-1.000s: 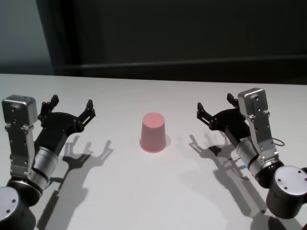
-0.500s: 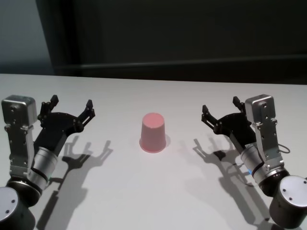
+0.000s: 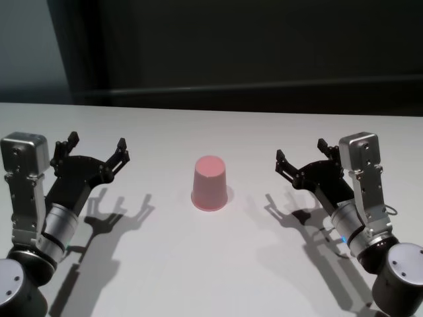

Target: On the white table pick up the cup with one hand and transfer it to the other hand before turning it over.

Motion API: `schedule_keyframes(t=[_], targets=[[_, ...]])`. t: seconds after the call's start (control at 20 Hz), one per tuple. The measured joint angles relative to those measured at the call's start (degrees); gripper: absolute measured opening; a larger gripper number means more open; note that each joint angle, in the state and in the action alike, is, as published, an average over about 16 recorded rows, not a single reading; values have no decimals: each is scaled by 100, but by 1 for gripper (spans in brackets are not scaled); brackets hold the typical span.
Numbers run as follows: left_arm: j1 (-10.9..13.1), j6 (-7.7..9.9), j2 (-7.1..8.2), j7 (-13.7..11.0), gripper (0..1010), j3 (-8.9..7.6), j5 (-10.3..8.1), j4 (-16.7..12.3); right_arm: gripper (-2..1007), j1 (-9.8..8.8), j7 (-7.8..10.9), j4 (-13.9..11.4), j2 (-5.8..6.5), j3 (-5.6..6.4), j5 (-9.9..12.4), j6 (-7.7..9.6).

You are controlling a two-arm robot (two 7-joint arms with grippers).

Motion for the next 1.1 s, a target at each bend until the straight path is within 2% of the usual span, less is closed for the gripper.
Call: schedule_keyframes(t=[1.1], targets=[[0,0,0,0,1001,0,0,0,1002,24,-2,12,4,-20,10,14]])
